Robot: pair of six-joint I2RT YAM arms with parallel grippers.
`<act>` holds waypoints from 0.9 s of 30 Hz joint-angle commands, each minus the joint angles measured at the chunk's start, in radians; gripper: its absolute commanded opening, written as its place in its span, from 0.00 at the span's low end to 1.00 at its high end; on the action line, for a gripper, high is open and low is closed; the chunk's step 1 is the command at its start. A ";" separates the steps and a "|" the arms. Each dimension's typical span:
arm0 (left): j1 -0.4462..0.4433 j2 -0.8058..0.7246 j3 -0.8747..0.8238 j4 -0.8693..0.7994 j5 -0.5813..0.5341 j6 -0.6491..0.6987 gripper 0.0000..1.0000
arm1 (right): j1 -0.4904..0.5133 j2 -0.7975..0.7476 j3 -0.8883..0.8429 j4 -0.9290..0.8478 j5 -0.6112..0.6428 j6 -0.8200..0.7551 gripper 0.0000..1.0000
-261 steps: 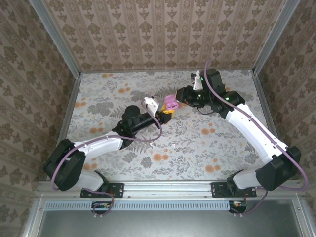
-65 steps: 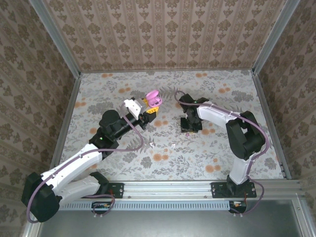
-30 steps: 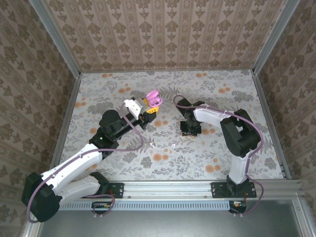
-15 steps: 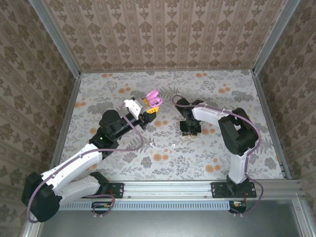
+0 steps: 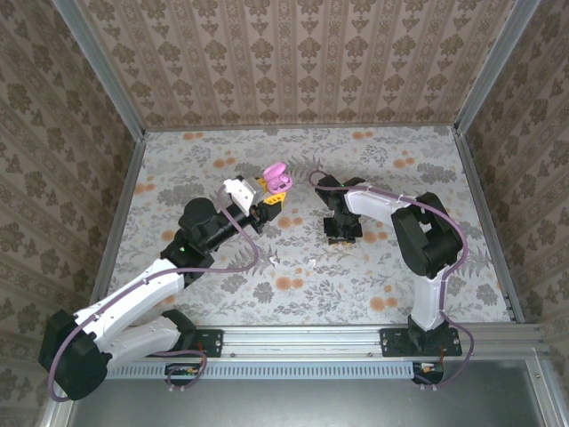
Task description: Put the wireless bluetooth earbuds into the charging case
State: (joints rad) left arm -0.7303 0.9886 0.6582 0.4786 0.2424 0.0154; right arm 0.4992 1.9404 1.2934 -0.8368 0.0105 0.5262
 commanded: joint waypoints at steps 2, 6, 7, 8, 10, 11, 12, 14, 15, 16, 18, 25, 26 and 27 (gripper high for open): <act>0.008 0.004 0.041 0.024 0.015 -0.015 0.37 | -0.024 0.037 0.027 0.021 0.051 -0.017 0.30; 0.008 0.005 0.041 0.024 0.015 -0.015 0.37 | -0.025 0.041 0.032 0.021 0.056 -0.020 0.30; 0.009 0.004 0.040 0.025 0.014 -0.016 0.37 | -0.026 0.039 0.032 0.021 0.057 -0.021 0.30; 0.008 0.004 0.041 0.025 0.012 -0.015 0.37 | -0.028 0.040 0.034 0.021 0.055 -0.023 0.30; 0.008 0.006 0.041 0.025 0.013 -0.015 0.37 | -0.028 0.042 0.039 0.016 0.055 -0.025 0.30; 0.009 0.007 0.043 0.026 0.012 -0.015 0.37 | -0.030 0.042 0.041 0.016 0.055 -0.027 0.30; 0.009 0.007 0.043 0.026 0.014 -0.015 0.37 | -0.030 0.043 0.042 0.015 0.055 -0.027 0.30; 0.008 0.010 0.044 0.026 0.017 -0.015 0.37 | -0.030 0.045 0.043 0.016 0.054 -0.027 0.29; 0.008 0.012 0.044 0.028 0.017 -0.015 0.37 | -0.031 0.046 0.043 0.016 0.054 -0.028 0.29; 0.009 0.012 0.044 0.028 0.018 -0.015 0.37 | -0.031 0.047 0.043 0.018 0.054 -0.027 0.29; 0.009 0.012 0.044 0.029 0.020 -0.015 0.37 | -0.031 0.049 0.044 0.016 0.053 -0.028 0.29; 0.008 0.010 0.040 0.030 0.018 -0.016 0.37 | -0.039 0.051 0.049 0.015 0.055 -0.035 0.29; 0.008 0.009 0.041 0.028 0.017 -0.015 0.37 | -0.041 0.052 0.050 0.015 0.054 -0.036 0.29; 0.009 0.009 0.040 0.030 0.017 -0.015 0.37 | -0.042 0.052 0.050 0.015 0.054 -0.036 0.29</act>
State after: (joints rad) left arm -0.7303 1.0023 0.6617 0.4786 0.2428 0.0151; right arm 0.4770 1.9594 1.3220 -0.8482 0.0078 0.5007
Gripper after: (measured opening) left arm 0.374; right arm 0.286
